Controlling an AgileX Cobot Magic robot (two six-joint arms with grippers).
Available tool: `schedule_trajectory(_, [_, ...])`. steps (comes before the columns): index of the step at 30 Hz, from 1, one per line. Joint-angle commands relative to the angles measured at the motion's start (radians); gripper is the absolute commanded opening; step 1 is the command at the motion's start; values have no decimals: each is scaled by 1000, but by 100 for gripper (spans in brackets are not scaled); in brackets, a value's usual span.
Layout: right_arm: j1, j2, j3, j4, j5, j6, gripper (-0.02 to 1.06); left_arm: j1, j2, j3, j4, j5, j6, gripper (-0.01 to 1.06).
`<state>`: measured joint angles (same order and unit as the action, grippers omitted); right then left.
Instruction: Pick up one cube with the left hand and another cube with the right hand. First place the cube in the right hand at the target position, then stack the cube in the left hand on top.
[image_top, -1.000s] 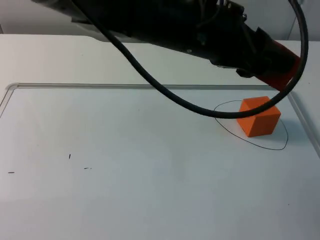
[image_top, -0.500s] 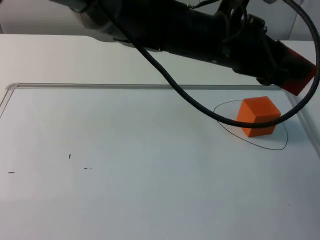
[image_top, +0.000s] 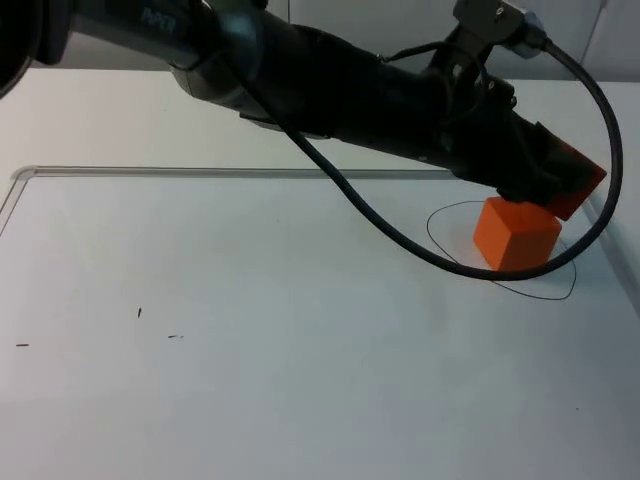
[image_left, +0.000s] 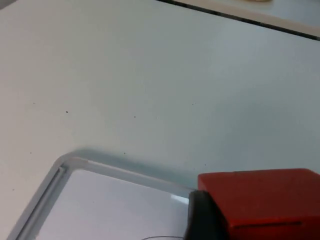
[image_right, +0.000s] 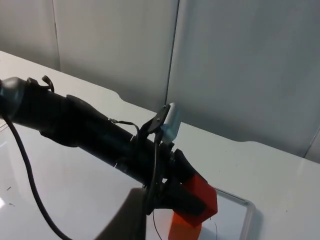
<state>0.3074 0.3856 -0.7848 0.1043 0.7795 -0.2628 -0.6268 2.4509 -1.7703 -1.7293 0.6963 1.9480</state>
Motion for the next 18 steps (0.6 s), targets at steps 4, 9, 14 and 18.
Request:
schedule_trajectory(4, [3, -1, 5, 3, -22, 1, 104, -3, 3, -10, -15, 2, 33, 16])
schedule_trajectory(9, [3, -1, 5, -3, -22, -1, 104, -3, 7, -10, -15, -23, 35, 16])
schedule_trajectory(14, [3, -1, 5, -3, -30, -3, 104, -3, 20, -49, -15, -30, 28, 16])
schedule_trajectory(18, [3, -1, 5, -6, -33, -3, 104, -3, 47, -91, -15, -8, -17, 16])
